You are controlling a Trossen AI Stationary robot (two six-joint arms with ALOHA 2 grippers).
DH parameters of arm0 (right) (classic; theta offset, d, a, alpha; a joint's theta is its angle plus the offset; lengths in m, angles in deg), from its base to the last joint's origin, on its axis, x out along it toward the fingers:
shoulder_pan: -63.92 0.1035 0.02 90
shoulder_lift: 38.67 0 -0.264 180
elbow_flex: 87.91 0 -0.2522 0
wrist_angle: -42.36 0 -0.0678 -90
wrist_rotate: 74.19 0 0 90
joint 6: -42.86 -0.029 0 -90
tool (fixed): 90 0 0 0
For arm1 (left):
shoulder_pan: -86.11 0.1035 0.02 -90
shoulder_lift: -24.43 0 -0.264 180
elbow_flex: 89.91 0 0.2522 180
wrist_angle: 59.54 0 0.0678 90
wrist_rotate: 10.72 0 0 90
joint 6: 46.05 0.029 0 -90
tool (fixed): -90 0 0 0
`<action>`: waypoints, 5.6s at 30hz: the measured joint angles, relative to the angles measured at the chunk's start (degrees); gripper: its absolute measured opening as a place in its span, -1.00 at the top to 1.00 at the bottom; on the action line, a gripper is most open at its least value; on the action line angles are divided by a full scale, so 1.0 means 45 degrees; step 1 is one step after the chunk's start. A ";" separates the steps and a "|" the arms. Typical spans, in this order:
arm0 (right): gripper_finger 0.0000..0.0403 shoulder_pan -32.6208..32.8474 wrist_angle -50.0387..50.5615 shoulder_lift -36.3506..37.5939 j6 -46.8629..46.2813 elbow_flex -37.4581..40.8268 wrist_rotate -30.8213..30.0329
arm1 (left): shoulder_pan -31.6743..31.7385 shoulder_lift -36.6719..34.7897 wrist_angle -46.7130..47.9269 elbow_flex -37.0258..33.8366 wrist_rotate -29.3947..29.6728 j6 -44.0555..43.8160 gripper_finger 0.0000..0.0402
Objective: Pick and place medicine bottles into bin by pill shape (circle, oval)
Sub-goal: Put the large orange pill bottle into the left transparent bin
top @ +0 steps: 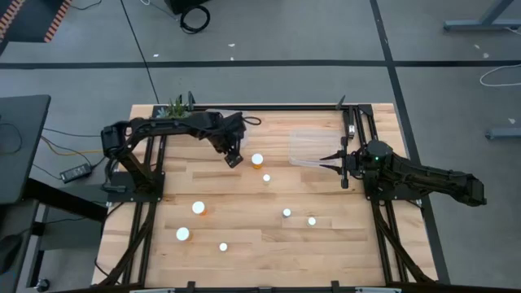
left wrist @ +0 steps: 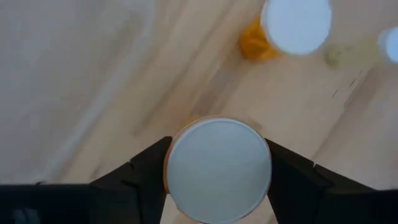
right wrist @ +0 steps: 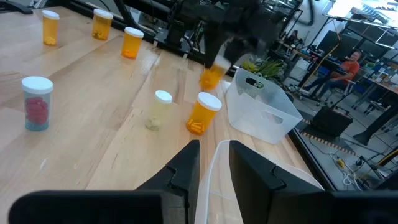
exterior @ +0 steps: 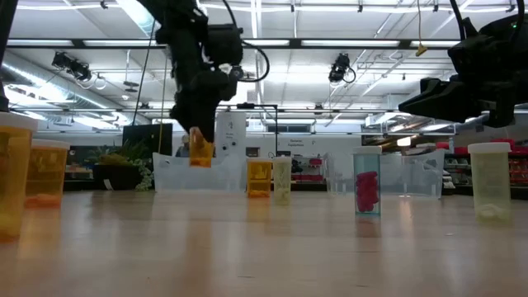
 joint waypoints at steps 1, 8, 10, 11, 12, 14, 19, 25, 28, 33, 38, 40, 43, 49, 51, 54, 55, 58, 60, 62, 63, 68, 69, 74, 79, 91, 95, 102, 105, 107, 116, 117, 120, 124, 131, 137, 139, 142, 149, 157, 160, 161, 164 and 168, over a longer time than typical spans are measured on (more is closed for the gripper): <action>0.54 0.0000 0.0000 -0.0004 0.0005 0.0000 0.0000 | 0.0077 0.0000 0.0297 0.0296 0.0200 0.0102 -0.12; 0.54 0.0000 0.0000 -0.0001 0.0005 0.0000 -0.0003 | 0.1059 -0.0015 0.0925 0.1714 0.0944 0.0834 -0.19; 0.54 0.0000 -0.0001 0.0000 0.0005 0.0000 0.0000 | 0.1449 -0.0019 0.0764 0.1730 0.0979 0.1065 -0.20; 0.54 0.0000 0.0000 -0.0004 0.0002 0.0000 0.0000 | 0.1668 -0.0018 0.0594 0.1686 0.0982 0.1147 -0.19; 0.54 0.0000 -0.0004 0.0001 0.0005 0.0000 -0.0001 | 0.1897 0.0012 0.0488 0.1670 0.1007 0.1190 -0.18; 0.54 0.0000 -0.0003 -0.0002 0.0002 0.0000 0.0000 | 0.2330 0.0170 0.0097 0.1627 0.1033 0.1324 -0.16; 0.54 0.0000 -0.0005 0.0001 0.0005 0.0000 -0.0004 | 0.3162 0.0848 -0.0952 0.1465 0.1031 0.1612 -0.15; 0.54 0.0002 -0.0005 0.0001 0.0000 0.0000 0.0000 | 0.3653 0.2145 -0.1123 0.1465 0.1014 0.1891 -0.18; 0.54 0.0000 -0.0005 -0.0003 0.0003 0.0000 0.0000 | 0.3780 0.2694 -0.1076 0.1460 0.1019 0.2228 -0.16; 0.54 0.0001 -0.0005 0.0001 0.0001 0.0000 -0.0001 | 0.3954 0.3031 -0.1140 0.1470 0.1007 0.2496 -0.15; 0.54 0.0000 -0.0005 -0.0001 0.0001 0.0000 -0.0001 | 0.4192 0.3016 -0.1139 0.1473 0.0982 0.2545 -0.18; 0.54 0.0000 -0.0005 0.0001 0.0000 0.0000 0.0000 | 0.4337 0.3016 -0.1135 0.1474 0.0999 0.2643 -0.18; 0.54 0.0000 -0.0005 0.0000 0.0004 0.0000 -0.0001 | 0.4565 0.3016 -0.1118 0.1470 0.0996 0.2728 -0.16; 0.54 0.0004 -0.0005 0.0000 0.0004 0.0000 0.0000 | 0.5177 0.3016 -0.0959 0.1470 0.1019 0.2861 -0.19; 0.54 0.0000 -0.0005 -0.0004 0.0000 0.0000 0.0000 | 0.5371 0.3012 -0.0765 0.1475 0.1019 0.3015 -0.20; 0.54 0.0000 -0.0005 0.0001 0.0005 0.0000 0.0000 | 0.5637 0.3011 -0.0350 0.1470 0.1019 0.3063 -0.20; 0.54 0.0000 -0.0005 -0.0001 0.0002 0.0000 -0.0002 | 0.5700 0.3011 -0.0260 0.1465 0.1024 0.3081 -0.20; 0.54 0.0001 -0.0005 0.0001 0.0001 0.0000 -0.0002 | 0.5800 0.3011 -0.0195 0.1465 0.1058 0.3316 -0.19; 0.54 0.0000 -0.0005 -0.0003 0.0004 0.0000 0.0000 | 0.5794 0.3011 -0.0195 0.1465 0.1062 0.3384 -0.20; 0.54 0.0000 -0.0005 -0.0002 0.0005 0.0000 0.0000 | 0.5786 0.3011 -0.0195 0.1465 0.1058 0.3444 -0.24; 0.54 0.0002 -0.0005 -0.0002 0.0003 0.0000 0.0000 | 0.5781 0.3011 -0.0190 0.1465 0.1049 0.3496 -0.26; 0.54 0.0000 -0.0005 -0.0003 0.0001 0.0000 -0.0001 | 0.5760 0.3011 0.0667 0.2035 0.1307 0.3788 -0.37; 0.54 0.0004 -0.0005 0.0000 0.0001 0.0000 -0.0001 | 0.5760 0.3011 0.0880 0.2225 0.1341 0.3821 -0.38; 0.54 0.0005 -0.0005 0.0000 0.0004 0.0000 -0.0002 | 0.5647 0.3011 0.1729 0.3169 0.1352 0.3860 -0.39; 0.54 0.0001 -0.0005 0.0001 0.0002 0.0000 0.0000 | 0.4953 0.3011 0.1912 0.3865 0.1145 0.4072 -0.39; 0.54 0.0003 -0.0003 -0.0004 0.0002 0.0000 -0.0003 | 0.2240 0.3011 0.1245 0.3971 0.0318 0.5050 -0.37; 0.54 0.0000 -0.0005 0.0001 0.0001 0.0000 -0.0005 | 0.1640 0.3011 0.1152 0.3981 0.0320 0.5059 -0.35; 0.54 0.0004 -0.0005 -0.0004 0.0004 0.0000 -0.0001 | 0.0538 0.3011 0.1120 0.3979 0.0575 0.5836 -0.32; 0.54 0.0000 -0.0005 0.0000 0.0000 0.0000 -0.0005 | -0.0035 0.3011 0.0901 0.3981 0.1689 0.6701 -0.32; 0.54 0.0002 -0.0005 -0.0001 0.0000 0.0000 -0.0002 | -0.0409 0.3011 0.0640 0.3981 0.2094 0.7216 -0.32; 0.54 0.0001 -0.0005 -0.0003 0.0003 -0.0002 -0.0002 | -0.1556 0.3035 0.0993 0.3981 0.1994 0.7269 -0.29; 0.54 0.0002 -0.0005 -0.0001 0.0005 0.0000 -0.0002 | -0.1570 0.3075 0.0947 0.3986 0.1815 0.7088 -0.29; 0.54 0.0004 -0.0005 0.0001 0.0001 0.0000 -0.0004 | -0.1524 0.3128 0.0925 0.3986 0.1226 0.6851 -0.30; 0.54 0.0001 -0.0005 -0.0004 0.0001 0.0000 -0.0005 | -0.1386 0.3273 0.0917 0.3986 0.1094 0.6618 -0.37; 0.54 0.0005 0.0005 -0.0004 0.0005 0.0000 -0.0005 | -0.1332 0.4063 0.0607 0.3986 0.0538 0.6377 -0.47; 0.54 0.0015 0.0011 -0.0009 0.0004 0.0000 -0.0040 | -0.1342 0.4426 0.0320 0.3962 0.0504 0.6385 -0.55; 0.54 0.0015 0.0009 -0.0013 0.0005 0.0000 -0.0044 | -0.1390 0.4495 -0.0060 0.3979 0.0513 0.6376 -0.57; 0.54 0.0015 0.0010 -0.0014 0.0005 0.0000 -0.0050 | -0.1465 0.4537 -0.0176 0.3971 0.0528 0.6376 -0.56; 0.54 0.0015 0.0015 -0.0014 0.0005 0.0000 -0.0049 | -0.1623 0.4763 -0.1142 0.3992 0.0523 0.6285 -0.49; 0.54 0.0015 0.0015 -0.0014 0.0003 0.0000 -0.0049 | -0.1608 0.4891 -0.1027 0.3971 0.0520 0.6037 -0.36; 0.54 0.0015 0.0015 -0.0014 0.0000 0.0000 -0.0049 | -0.1599 0.4891 -0.1044 0.3973 0.0526 0.6023 -0.28; 0.54 0.0015 0.0015 -0.0014 0.0005 0.0000 -0.0049 | -0.1599 0.4891 -0.1027 0.3971 0.0527 0.5976 -0.24; 0.54 0.0015 0.0019 -0.0014 0.0005 0.0000 -0.0049 | -0.1599 0.4891 -0.1050 0.3971 0.0528 0.5730 -0.14; 0.54 0.0015 0.0019 -0.0014 0.0000 0.0000 -0.0049 | -0.1599 0.4891 -0.1045 0.3971 0.0518 0.5696 -0.06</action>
